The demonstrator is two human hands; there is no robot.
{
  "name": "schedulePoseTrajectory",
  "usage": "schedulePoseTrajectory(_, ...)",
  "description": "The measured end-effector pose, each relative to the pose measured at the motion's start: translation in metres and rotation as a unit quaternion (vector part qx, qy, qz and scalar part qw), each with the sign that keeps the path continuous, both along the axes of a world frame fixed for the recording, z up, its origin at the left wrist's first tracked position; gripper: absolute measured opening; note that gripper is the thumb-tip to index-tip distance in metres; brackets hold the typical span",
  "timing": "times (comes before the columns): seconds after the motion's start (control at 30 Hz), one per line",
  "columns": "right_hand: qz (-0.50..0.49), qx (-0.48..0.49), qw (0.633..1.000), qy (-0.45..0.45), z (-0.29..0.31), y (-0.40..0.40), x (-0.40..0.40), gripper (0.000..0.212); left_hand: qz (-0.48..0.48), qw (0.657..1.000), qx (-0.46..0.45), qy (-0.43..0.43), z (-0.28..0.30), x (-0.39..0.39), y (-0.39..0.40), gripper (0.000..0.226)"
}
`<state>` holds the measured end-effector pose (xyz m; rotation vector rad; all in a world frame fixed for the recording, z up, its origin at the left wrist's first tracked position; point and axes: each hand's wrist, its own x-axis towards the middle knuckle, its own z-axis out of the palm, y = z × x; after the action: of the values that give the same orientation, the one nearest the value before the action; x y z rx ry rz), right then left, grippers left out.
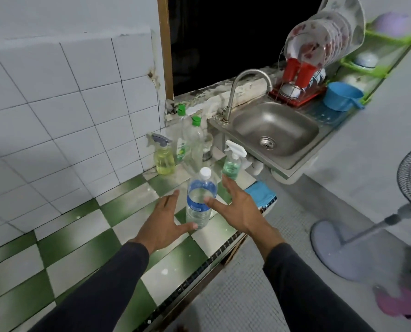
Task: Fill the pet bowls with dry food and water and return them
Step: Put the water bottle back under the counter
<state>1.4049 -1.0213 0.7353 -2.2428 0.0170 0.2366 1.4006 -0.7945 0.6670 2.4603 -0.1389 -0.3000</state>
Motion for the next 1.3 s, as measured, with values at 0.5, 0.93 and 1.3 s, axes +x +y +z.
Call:
schedulePoseTrajectory(0.5, 0.094, 0.147, 0.983, 0.055, -0.024, 0.010, 0.080, 0.105, 0.091, 0.965, -0.228, 0.089, -0.084, 0.047, -0.024, 0.133)
schedulePoseTrajectory(0.93, 0.063, 0.187, 0.980, 0.007, -0.053, 0.022, 0.110, 0.051, 0.099, 0.952, -0.278, 0.084, -0.100, 0.067, -0.043, 0.100)
schedulePoseTrajectory(1.3, 0.049, 0.203, 0.977, 0.031, -0.052, 0.022, 0.142, 0.041, 0.105, 0.943, -0.307, 0.081, -0.110, 0.085, -0.053, 0.097)
